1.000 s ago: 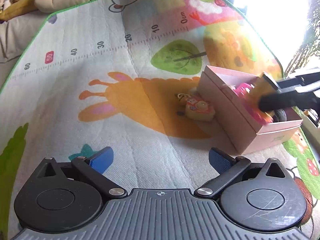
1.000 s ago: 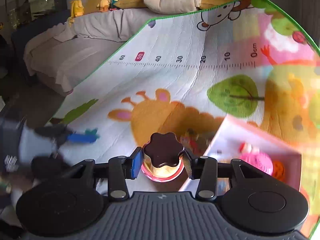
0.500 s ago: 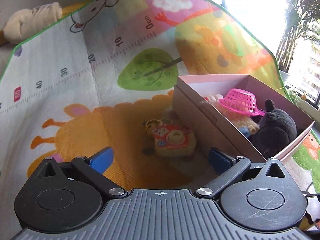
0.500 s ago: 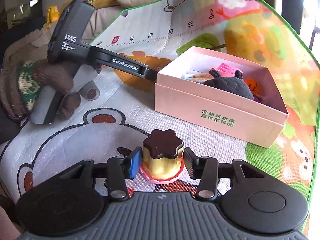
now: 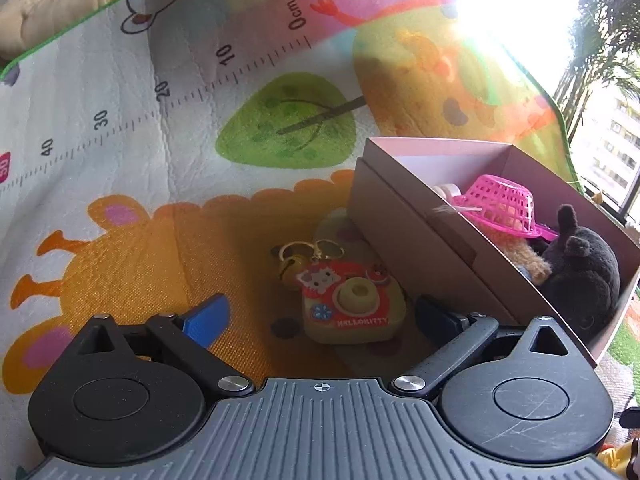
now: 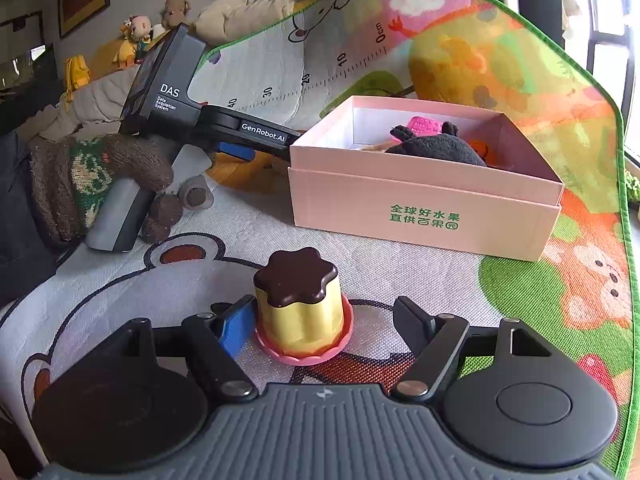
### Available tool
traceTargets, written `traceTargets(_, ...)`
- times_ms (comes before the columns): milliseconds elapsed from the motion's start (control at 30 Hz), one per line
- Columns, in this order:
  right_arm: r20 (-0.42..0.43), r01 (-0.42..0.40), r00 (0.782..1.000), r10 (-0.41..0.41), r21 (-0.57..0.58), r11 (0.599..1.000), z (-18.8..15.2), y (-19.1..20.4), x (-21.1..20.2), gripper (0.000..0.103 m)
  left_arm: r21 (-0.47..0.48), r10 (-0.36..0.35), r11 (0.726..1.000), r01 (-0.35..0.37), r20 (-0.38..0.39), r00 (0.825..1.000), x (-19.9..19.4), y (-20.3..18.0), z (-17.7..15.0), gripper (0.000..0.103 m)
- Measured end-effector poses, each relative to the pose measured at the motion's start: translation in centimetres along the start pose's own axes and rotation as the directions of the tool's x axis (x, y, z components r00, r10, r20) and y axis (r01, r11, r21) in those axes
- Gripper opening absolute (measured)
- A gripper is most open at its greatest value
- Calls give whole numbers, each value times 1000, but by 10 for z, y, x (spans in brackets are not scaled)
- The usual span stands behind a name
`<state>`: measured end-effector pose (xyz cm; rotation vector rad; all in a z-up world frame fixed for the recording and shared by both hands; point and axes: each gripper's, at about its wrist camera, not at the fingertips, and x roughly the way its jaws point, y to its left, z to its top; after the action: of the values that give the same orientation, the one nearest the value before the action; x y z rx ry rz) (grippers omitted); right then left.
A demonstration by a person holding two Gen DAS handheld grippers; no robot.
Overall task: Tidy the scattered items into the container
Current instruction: 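Grasp the Hello Kitty keychain toy with the left gripper while the right holds the pudding, then drop the Hello Kitty toy into the pink box with the left gripper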
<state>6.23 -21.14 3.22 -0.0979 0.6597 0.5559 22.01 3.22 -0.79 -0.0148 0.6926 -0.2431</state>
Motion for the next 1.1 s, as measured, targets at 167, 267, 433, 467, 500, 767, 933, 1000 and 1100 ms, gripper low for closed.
traceTargets(167,-4,-18,1000,18,38,999,-1,-6,0,77,61,75,995,-76,12,997,-2,-6,0,60)
traceTargets(267,-4,-15,1000,15,39,999,0,-6,1,78,51,80,996,-80,4,997,-8,-4,-2,60)
traceTargets(433,-1,-18,1000,18,57,998,0,-9,1,81,75,55,996,-54,-13,998,-37,-7,-22,60)
traceTargets(467,0,-18,1000,18,58,998,0,-9,1,81,77,44,996,-43,-17,999,-46,-8,-28,60)
traceTargets(500,0,-18,1000,18,57,998,0,-9,1,81,81,31,996,-29,-22,999,-56,-11,-35,60)
traceTargets(767,-2,-14,1000,14,61,998,0,-9,1,84,145,-70,986,78,-61,996,-121,-40,-84,61)
traceTargets(933,-4,-8,1000,9,62,998,1,-9,1,85,141,-63,987,71,-58,996,-128,-46,-99,67)
traceTargets(1000,-4,-4,1000,5,61,998,1,-9,2,86,126,-61,990,67,-55,997,-127,-47,-99,78)
traceTargets(1100,-12,4,1000,-4,60,998,1,-9,3,88,129,-69,989,76,-58,996,-125,-51,-100,89)
